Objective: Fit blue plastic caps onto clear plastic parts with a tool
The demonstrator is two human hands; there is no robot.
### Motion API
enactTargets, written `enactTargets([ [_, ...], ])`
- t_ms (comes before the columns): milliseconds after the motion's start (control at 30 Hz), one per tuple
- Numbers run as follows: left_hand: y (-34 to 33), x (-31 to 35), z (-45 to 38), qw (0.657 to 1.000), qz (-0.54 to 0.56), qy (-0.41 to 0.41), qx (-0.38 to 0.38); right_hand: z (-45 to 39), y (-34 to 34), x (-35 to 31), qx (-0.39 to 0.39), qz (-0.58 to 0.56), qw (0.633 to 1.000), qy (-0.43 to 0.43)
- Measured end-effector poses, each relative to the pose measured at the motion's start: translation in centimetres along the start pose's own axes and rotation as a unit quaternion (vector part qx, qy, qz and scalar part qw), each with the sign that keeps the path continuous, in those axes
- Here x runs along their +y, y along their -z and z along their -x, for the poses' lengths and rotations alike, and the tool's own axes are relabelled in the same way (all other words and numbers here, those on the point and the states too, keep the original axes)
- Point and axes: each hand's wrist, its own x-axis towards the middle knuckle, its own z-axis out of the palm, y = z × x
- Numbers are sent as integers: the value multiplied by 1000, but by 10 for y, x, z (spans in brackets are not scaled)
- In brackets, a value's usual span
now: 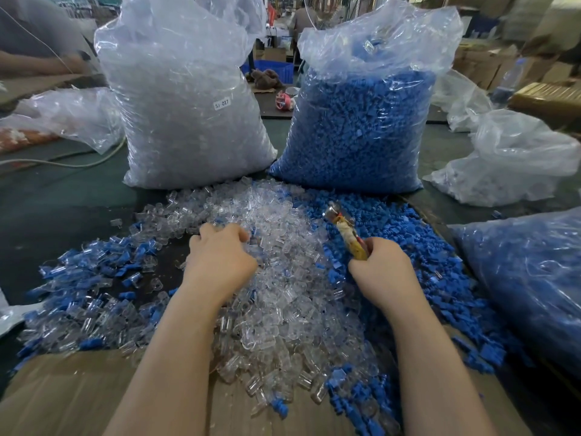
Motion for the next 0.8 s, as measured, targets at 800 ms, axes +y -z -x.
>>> enactTargets([
  [800, 2, -3, 0, 930, 365, -49, -5, 1, 1, 1, 63, -103, 992, 43],
])
